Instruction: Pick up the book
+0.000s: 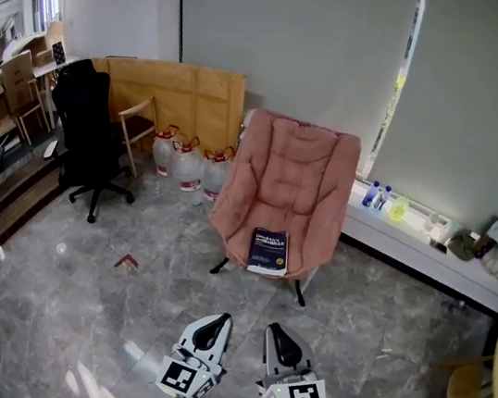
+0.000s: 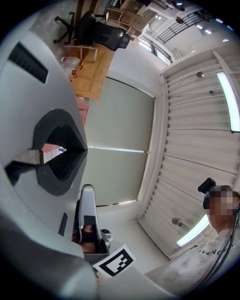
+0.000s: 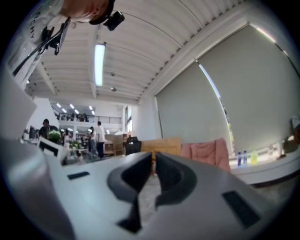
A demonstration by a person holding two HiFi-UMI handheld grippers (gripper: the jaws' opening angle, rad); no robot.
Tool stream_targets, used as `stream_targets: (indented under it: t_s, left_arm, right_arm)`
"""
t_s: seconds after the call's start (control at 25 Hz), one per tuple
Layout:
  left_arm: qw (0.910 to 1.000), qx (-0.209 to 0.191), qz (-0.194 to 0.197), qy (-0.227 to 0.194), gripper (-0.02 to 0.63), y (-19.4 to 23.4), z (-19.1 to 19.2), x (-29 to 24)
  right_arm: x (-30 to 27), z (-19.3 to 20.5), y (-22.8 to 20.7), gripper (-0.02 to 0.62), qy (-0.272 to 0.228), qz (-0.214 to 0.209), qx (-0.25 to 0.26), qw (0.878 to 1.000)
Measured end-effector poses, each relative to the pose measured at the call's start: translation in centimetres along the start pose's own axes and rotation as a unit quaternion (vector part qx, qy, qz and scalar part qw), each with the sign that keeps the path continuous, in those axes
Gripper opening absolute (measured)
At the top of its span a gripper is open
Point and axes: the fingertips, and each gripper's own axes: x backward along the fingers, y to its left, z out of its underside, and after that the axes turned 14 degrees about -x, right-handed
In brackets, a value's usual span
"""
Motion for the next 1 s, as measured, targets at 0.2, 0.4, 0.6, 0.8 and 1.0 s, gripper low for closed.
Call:
stream_targets:
  t_s: [0.2,0.4,0.6,0.8,1.0]
  left_arm:
    - [1.0,-0.006,-0.003,-0.002,0.013,1.1,-0.1,-1.4]
    - [0.9999,-0.015,0.003,-0.001,0.014,1.9,0.2,-3.0]
    - [0.9998,-0.008,0.019,-0.001,0.014,3.2,1.4,-5.5]
    - [0.9994,0.01,0.032,-0.003,0.014,5.0,2.8,-9.8]
    - [0.9982,0.01,0.058,-0.011,0.014,6.8,3.7,-14.4]
  right_arm:
    - [-1.8,-0.8,-0.1,0.014,-0.006,-0.008,-0.002,1.0]
    - [-3.6,-0.9,-0.7,0.014,-0.008,-0.008,-0.003,1.0]
    - [-5.8,-0.8,-2.5,0.014,-0.007,0.013,-0.005,1.0]
    - [-9.2,-1.0,-5.1,0.014,0.004,0.035,0.002,0.999]
    - [-13.1,-1.5,-7.7,0.014,0.003,0.053,0.001,0.999]
